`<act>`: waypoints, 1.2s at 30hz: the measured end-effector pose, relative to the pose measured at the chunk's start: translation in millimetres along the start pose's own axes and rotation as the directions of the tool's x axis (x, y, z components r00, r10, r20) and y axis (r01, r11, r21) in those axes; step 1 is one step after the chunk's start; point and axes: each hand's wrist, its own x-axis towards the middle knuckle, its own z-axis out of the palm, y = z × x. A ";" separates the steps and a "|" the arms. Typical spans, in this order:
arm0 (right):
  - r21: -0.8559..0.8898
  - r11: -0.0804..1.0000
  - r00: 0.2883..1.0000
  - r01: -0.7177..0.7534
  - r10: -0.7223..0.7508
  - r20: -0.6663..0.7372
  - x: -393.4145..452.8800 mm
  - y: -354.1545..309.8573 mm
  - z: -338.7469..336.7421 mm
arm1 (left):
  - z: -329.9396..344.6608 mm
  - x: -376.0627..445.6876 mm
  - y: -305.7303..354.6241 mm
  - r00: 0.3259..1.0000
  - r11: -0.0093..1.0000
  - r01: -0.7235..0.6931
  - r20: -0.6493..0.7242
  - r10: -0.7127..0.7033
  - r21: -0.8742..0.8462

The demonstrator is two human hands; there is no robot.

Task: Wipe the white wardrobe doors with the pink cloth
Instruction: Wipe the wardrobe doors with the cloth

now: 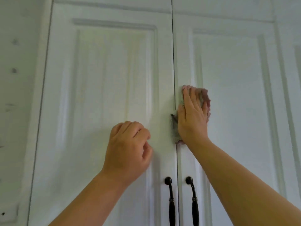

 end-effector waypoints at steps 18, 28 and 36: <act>-0.325 0.937 0.990 0.130 -0.141 -0.010 106.9 -77.0 37.5 | -56.9 74.4 -198.4 0.961 0.932 0.225 -0.221 -0.164 0.284; -0.209 0.978 0.992 0.000 -0.027 -0.123 169.7 -181.6 60.0 | -53.3 72.7 -205.4 0.953 0.926 0.253 -0.238 -0.188 0.280; -0.030 0.874 0.874 0.486 -0.485 0.042 167.8 -301.4 127.1 | -54.5 79.3 -205.6 0.923 0.822 0.383 -0.139 -0.359 0.422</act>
